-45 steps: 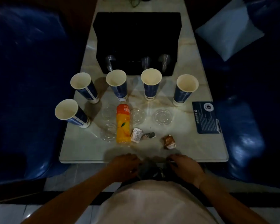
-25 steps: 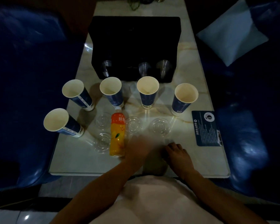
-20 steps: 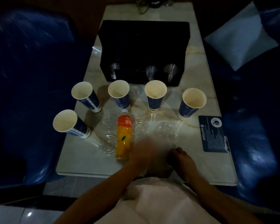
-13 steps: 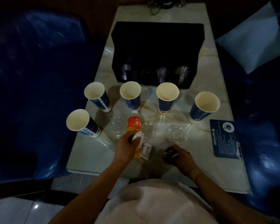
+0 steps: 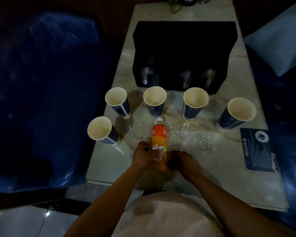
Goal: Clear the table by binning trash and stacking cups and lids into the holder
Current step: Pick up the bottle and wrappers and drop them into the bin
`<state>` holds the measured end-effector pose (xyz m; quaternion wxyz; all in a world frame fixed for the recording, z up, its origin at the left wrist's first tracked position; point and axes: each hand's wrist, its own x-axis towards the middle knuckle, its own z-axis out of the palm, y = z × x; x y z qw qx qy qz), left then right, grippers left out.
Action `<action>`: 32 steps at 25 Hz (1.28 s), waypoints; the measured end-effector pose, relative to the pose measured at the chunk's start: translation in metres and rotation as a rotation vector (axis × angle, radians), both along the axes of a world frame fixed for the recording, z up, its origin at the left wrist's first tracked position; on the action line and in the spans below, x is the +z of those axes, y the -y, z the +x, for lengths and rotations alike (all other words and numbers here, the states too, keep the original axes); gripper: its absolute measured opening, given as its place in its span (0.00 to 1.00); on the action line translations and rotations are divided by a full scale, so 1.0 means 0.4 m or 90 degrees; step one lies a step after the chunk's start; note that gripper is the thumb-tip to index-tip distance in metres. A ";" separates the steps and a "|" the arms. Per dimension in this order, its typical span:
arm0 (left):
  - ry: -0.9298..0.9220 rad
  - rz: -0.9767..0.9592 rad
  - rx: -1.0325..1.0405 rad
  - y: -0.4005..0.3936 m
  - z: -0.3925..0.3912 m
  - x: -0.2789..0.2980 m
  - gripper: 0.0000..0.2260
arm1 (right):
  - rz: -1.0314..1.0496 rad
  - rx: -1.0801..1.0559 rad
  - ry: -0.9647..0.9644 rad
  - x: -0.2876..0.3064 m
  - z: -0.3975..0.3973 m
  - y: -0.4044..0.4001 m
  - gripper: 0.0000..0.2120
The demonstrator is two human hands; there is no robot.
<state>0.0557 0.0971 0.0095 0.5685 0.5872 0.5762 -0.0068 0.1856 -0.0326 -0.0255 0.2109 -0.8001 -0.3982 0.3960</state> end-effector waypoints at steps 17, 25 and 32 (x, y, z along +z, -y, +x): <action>0.066 -0.155 -0.042 0.004 0.000 -0.074 0.27 | -0.024 -0.371 -0.050 0.008 -0.082 0.069 0.17; 0.150 -0.233 -0.098 0.074 -0.092 -0.021 0.34 | 0.122 -0.651 -0.229 0.025 -0.130 0.263 0.13; 0.166 -0.173 -0.289 0.271 -0.086 -0.008 0.18 | 0.190 -0.864 -0.316 0.043 -0.215 0.584 0.11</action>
